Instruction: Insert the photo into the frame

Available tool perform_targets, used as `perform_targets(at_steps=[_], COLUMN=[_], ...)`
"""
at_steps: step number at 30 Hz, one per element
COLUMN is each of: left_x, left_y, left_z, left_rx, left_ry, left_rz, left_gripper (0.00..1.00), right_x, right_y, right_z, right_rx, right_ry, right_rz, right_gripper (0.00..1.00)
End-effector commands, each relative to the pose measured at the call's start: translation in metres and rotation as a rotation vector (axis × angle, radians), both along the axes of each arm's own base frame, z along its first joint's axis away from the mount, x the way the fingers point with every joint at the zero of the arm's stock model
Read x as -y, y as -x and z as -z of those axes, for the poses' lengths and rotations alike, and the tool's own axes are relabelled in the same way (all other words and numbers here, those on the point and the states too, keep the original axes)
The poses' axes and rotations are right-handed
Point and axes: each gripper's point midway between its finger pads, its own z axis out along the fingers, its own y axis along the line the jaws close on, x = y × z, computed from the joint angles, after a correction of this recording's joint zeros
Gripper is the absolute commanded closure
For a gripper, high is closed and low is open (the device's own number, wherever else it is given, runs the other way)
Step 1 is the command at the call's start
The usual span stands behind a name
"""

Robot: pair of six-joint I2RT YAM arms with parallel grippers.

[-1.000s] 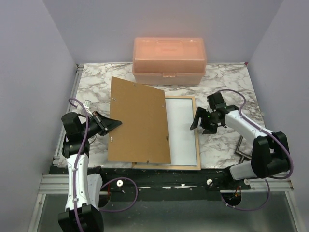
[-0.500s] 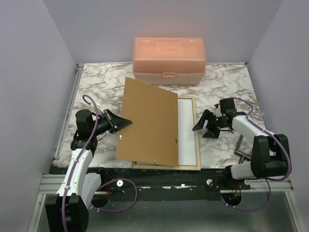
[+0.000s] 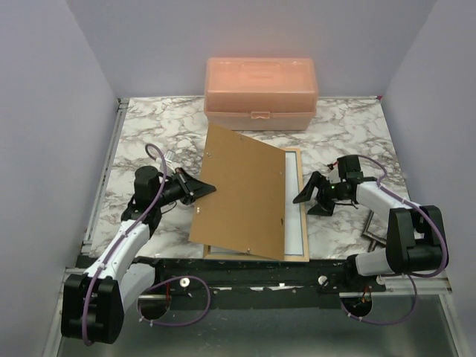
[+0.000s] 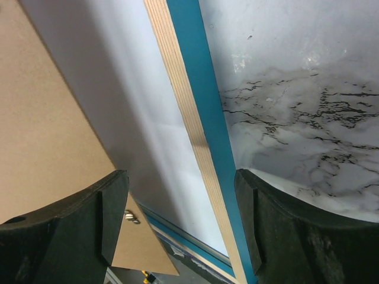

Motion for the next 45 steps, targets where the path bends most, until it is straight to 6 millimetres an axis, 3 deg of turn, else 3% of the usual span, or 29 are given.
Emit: perform_targets(at_steps=[1,19,32,45], left_x=[0.01,0.038,0.046,0.051], left_y=[-0.01,-0.024,-0.029,-0.032], left_z=[-0.007,0.029,0.056,0.063], left_rx=[0.046,-0.032,-0.05,-0.033], left_ry=[0.029,0.045,0.017,0.064], left_rz=[-0.019,-0.001,-0.02,-0.041], left_gripper=[1.0,1.0,1.0,1.0], right_x=[-0.005,-0.008,-0.009,-0.007], right_y=[-0.002,-0.001,0.003,0.005], right_z=[-0.001,0.001,0.006,0.008], right_rx=[0.002,0.004,-0.005,-0.008], right_ry=[-0.044,-0.071,-0.084,-0.071], right_rz=[0.006,0.012,0.012,0.018], right_gripper=[0.21,0.21,0.21,0.22])
